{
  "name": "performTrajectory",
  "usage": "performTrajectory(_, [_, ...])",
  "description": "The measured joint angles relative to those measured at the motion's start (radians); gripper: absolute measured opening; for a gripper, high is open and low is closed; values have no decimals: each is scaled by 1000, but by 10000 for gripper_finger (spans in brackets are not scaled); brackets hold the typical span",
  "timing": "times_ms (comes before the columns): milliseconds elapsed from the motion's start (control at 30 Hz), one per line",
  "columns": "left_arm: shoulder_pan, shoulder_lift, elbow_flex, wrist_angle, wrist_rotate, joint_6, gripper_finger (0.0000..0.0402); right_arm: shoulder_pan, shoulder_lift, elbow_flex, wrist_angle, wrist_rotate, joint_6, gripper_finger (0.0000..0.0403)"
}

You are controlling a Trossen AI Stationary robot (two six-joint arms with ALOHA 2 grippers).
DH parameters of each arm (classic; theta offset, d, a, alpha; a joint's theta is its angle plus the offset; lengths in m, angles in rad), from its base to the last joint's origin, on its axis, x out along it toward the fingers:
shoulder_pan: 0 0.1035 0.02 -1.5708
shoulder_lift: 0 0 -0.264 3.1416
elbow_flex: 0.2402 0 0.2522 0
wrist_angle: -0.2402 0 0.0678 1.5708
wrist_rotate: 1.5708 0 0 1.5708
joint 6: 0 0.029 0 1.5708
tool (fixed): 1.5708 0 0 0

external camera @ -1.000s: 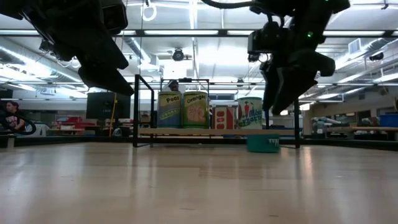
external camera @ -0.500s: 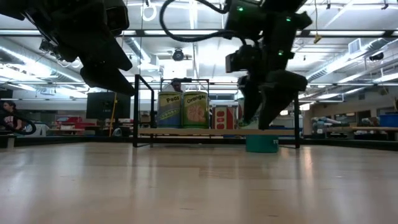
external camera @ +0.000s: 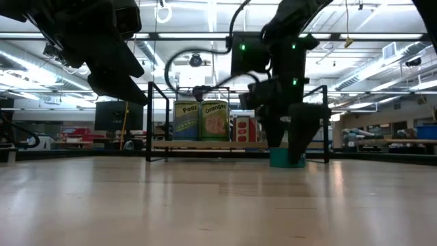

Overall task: Pick and place cans onto a shelf
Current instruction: Put the canned green tuna on the shelf

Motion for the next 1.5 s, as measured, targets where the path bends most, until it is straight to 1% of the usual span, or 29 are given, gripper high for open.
performTrajectory(100, [0, 0, 0, 0, 0, 0, 354, -7, 16, 0, -11, 18, 13, 374])
performTrajectory(233, [0, -1, 0, 0, 0, 0, 354, -9, 15, 0, -15, 17, 23, 333])
performTrajectory(333, [0, -1, 0, 0, 0, 0, 354, -13, 2, 0, -33, 16, 44, 305])
performTrajectory(400, [0, -1, 0, 0, 0, -2, 354, -14, -19, -1, -74, 13, 54, 295])
performTrajectory(500, [0, -1, 0, 0, 9, -3, 354, -14, -78, -1, -135, 11, 78, 294])
performTrajectory(600, [0, -1, 0, -1, 26, -3, 354, -26, -145, -1, -176, 11, 107, 305])
performTrajectory(767, [0, -1, 0, 0, 26, -2, 354, -90, -234, -1, -191, 62, 156, 310])
performTrajectory(833, [0, -1, 0, 0, 26, -2, 354, -124, -255, -1, -191, 62, 157, 310])
performTrajectory(1000, [0, -1, 0, 0, 26, -2, 354, -205, -265, -1, -208, 18, 125, 310])
performTrajectory(1200, [0, -1, 0, 0, 26, -2, 354, -250, -264, -50, -201, 2, 101, 311])
performTrajectory(1300, [0, -1, 0, 0, 26, -2, 354, -263, -263, -80, -176, 34, 101, 311])
performTrajectory(1500, [0, -1, 0, 1, 26, -3, 354, -281, -263, -84, -131, 80, 95, 311])
